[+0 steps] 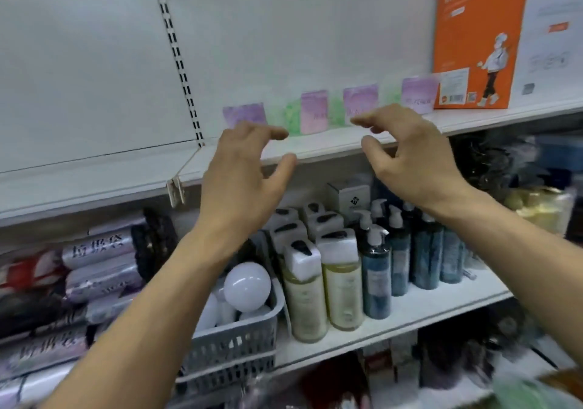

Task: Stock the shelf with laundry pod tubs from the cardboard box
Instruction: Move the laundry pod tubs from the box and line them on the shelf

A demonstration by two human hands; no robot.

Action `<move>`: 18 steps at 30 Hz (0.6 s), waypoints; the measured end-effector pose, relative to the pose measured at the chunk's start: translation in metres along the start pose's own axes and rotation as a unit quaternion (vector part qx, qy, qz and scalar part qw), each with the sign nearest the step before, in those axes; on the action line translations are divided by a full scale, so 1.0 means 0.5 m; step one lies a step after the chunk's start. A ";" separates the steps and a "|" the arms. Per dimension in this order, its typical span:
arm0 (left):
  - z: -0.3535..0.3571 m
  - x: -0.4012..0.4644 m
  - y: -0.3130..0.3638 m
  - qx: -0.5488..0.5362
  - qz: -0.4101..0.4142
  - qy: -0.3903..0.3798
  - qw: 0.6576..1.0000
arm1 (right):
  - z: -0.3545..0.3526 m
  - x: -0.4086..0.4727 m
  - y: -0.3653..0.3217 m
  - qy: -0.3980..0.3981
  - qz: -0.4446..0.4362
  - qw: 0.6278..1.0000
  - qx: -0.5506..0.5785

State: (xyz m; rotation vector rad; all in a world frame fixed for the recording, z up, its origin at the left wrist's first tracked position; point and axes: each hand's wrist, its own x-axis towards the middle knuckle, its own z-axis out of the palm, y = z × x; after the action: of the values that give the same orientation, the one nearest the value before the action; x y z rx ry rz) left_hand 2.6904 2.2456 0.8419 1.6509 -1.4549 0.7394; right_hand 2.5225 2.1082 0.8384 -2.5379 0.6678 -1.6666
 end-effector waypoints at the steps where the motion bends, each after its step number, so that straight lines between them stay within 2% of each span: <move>1: 0.005 -0.022 0.016 -0.007 0.002 -0.007 1.000 | -0.014 -0.021 0.003 0.001 0.003 1.000 0.004; 5: 0.054 -0.096 0.084 -0.030 0.001 -0.069 0.997 | -0.073 -0.106 0.048 -0.036 0.034 0.999 0.011; 10: 0.172 -0.180 0.188 -0.097 -0.052 -0.168 0.980 | -0.140 -0.218 0.170 -0.165 0.095 0.982 -0.013; 13: 0.261 -0.241 0.257 -0.143 -0.107 -0.251 0.951 | -0.191 -0.291 0.264 -0.241 0.143 0.960 -0.021; 18: 0.406 -0.355 0.357 -0.207 -0.208 -0.376 0.879 | -0.261 -0.421 0.409 -0.355 0.237 0.904 -0.033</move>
State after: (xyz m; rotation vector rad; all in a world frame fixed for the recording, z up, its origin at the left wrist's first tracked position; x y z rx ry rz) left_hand 2.4696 2.1597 0.6218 1.8831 -1.5168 -0.4965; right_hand 2.2690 2.0269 0.6585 -2.4650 1.1226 -0.5148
